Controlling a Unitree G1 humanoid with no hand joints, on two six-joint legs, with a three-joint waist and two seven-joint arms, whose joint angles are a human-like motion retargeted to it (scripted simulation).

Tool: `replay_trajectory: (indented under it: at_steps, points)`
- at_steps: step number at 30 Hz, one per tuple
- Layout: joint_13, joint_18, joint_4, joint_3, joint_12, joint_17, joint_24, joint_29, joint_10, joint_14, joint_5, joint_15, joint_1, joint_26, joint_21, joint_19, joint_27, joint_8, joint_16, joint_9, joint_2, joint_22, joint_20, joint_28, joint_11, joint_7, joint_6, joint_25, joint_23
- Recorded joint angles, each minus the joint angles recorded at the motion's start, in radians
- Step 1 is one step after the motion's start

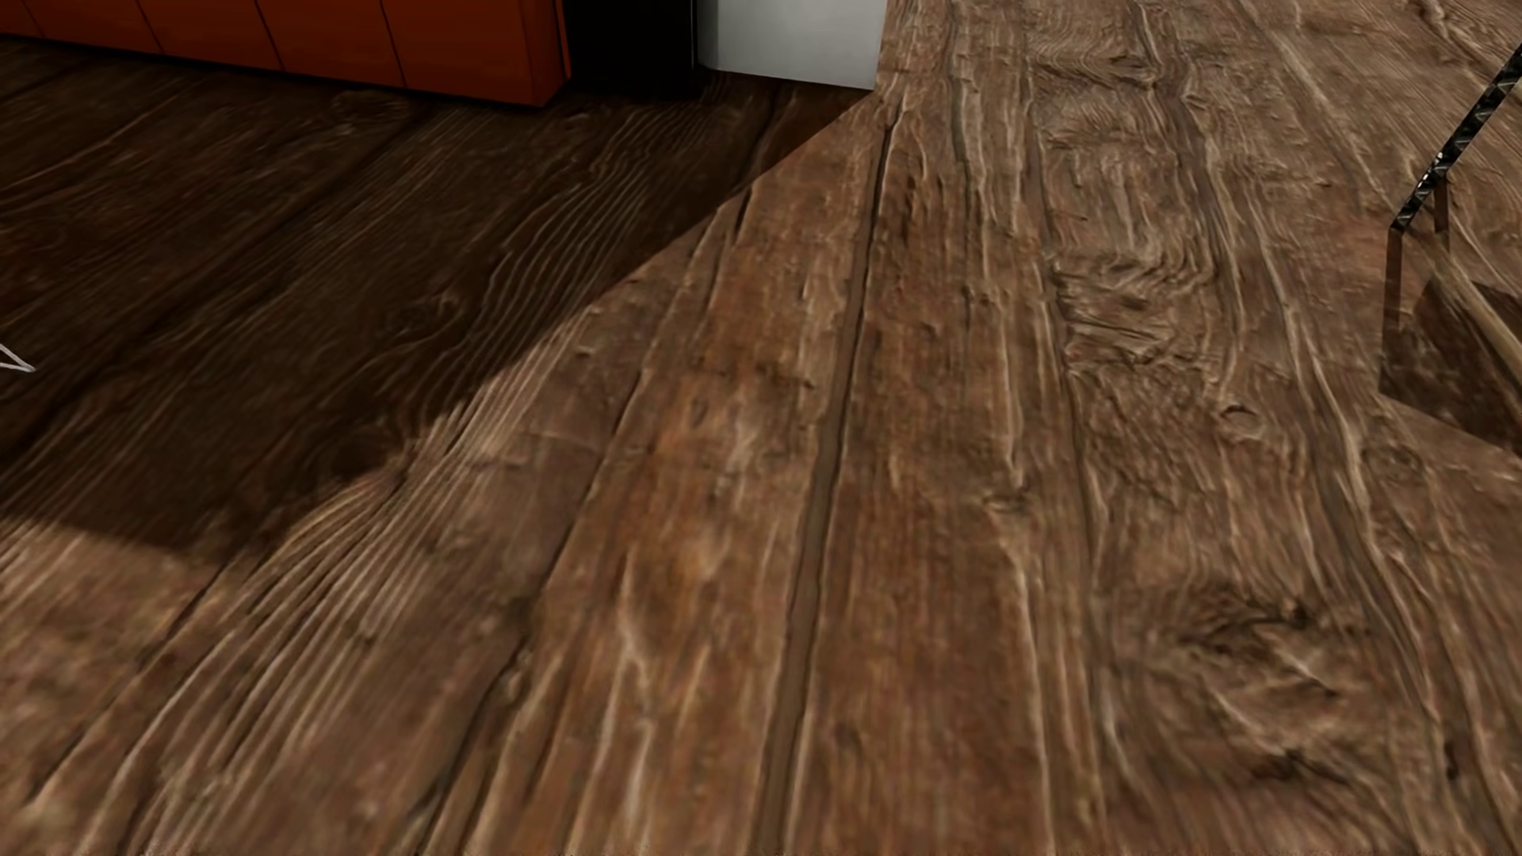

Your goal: Stay put

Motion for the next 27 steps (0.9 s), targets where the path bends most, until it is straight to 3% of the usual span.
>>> replay_trajectory:
  at_steps: [27]
  points:
    - [-0.010, 0.000, -0.004, 0.004, -0.008, 0.004, 0.000, 0.000, -0.002, -0.002, -0.005, 0.005, 0.002, 0.000, 0.003, 0.000, 0.000, 0.000, -0.012, 0.015, -0.003, -0.005, 0.009, 0.000, 0.005, 0.000, 0.009, 0.000, -0.010]
